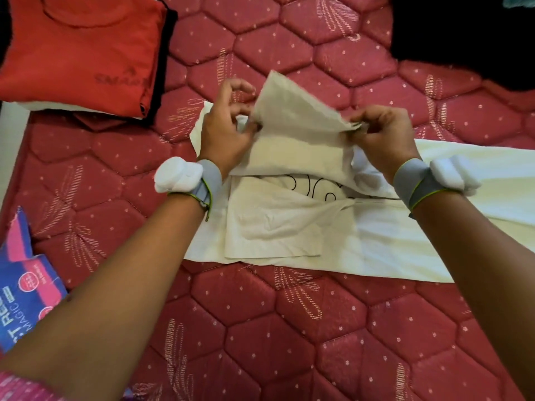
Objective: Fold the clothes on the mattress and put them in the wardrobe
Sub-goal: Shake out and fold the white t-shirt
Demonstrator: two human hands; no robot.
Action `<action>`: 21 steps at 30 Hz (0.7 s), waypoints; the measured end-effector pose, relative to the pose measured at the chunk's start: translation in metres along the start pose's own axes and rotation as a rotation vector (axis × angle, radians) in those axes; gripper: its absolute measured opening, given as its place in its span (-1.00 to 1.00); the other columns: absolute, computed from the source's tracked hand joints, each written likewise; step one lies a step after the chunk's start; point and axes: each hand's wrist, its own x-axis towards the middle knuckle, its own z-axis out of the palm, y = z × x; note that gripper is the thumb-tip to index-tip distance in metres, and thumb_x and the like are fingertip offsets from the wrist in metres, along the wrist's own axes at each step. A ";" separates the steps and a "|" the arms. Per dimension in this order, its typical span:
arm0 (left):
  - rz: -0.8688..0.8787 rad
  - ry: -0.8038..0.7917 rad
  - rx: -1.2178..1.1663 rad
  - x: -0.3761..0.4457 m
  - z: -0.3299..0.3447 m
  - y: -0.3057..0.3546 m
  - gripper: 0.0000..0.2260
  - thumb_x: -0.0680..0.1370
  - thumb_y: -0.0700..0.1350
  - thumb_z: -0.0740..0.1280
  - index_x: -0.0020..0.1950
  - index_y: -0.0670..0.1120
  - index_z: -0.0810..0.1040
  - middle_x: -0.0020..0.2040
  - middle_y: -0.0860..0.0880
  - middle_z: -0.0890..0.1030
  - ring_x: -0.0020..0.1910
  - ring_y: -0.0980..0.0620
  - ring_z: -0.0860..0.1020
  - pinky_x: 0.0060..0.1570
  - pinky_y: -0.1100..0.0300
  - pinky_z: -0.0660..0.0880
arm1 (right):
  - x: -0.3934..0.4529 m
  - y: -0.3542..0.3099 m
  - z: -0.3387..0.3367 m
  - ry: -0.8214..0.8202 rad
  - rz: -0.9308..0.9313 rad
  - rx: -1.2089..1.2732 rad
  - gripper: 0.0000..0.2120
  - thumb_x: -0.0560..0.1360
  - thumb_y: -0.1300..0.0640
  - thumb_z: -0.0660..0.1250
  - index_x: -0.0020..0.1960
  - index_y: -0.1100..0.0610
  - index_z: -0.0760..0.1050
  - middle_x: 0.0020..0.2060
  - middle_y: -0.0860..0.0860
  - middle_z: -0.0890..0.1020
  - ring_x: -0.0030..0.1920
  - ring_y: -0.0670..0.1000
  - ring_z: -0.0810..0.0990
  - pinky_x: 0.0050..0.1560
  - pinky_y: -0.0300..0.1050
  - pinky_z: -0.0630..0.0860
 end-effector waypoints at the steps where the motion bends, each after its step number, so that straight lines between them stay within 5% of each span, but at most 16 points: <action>1: -0.027 -0.027 0.017 -0.005 -0.001 -0.005 -0.60 0.39 -0.36 0.34 0.07 0.06 0.39 -0.22 0.16 0.61 -0.39 0.35 0.47 -0.35 0.42 0.29 | -0.003 0.006 0.000 -0.016 -0.040 -0.110 -0.59 0.34 0.48 0.34 -0.25 -0.06 0.59 -0.22 -0.02 0.66 -0.21 0.05 0.63 -0.06 -0.07 0.59; 5: -0.100 -0.043 0.034 -0.024 -0.004 -0.027 -0.67 0.40 -0.40 0.31 0.04 -0.05 0.45 -0.22 0.05 0.66 -0.49 0.22 0.36 -0.38 0.42 0.31 | -0.021 0.022 -0.001 -0.103 -0.385 -0.498 -0.77 0.36 0.31 0.32 -0.17 0.04 0.67 -0.06 -0.02 0.63 -0.16 0.05 0.60 -0.17 -0.12 0.52; 9: -0.023 0.148 0.238 -0.036 -0.008 -0.030 -0.74 0.42 -0.30 0.30 0.08 -0.12 0.52 0.00 -0.02 0.52 -0.25 0.06 0.44 -0.15 0.41 0.40 | -0.031 0.037 -0.003 -0.020 -0.620 -0.718 -0.84 0.40 0.18 0.32 -0.11 0.04 0.66 -0.02 0.06 0.59 -0.13 0.17 0.49 -0.25 0.03 0.49; 12: 0.066 0.230 0.466 -0.051 -0.013 -0.029 -0.77 0.45 -0.15 0.30 0.08 -0.15 0.54 0.03 -0.14 0.49 -0.07 -0.03 0.47 0.00 0.23 0.40 | -0.043 0.027 0.000 0.059 -0.704 -0.785 -0.78 0.35 0.07 0.33 -0.04 0.07 0.61 0.01 0.16 0.54 -0.09 0.18 0.42 -0.16 0.03 0.37; 16: 0.286 -0.074 0.736 -0.071 -0.024 -0.047 -0.64 0.39 0.06 0.36 0.12 -0.09 0.55 0.09 -0.11 0.49 0.07 -0.11 0.44 0.00 0.05 0.37 | -0.056 0.027 0.024 -0.044 -0.686 -1.073 -0.69 0.36 0.02 0.27 0.05 0.10 0.52 -0.08 0.09 0.53 -0.09 0.16 0.41 -0.14 0.03 0.30; 21: 0.286 0.019 0.721 -0.075 -0.032 -0.051 -0.83 0.48 -0.14 0.31 0.03 -0.10 0.61 -0.03 -0.09 0.56 -0.02 -0.12 0.46 -0.07 -0.01 0.39 | -0.050 0.024 0.032 0.044 -0.690 -0.920 -0.87 0.46 0.17 0.26 -0.07 0.17 0.56 -0.25 0.09 0.55 -0.21 0.17 0.48 -0.20 0.01 0.36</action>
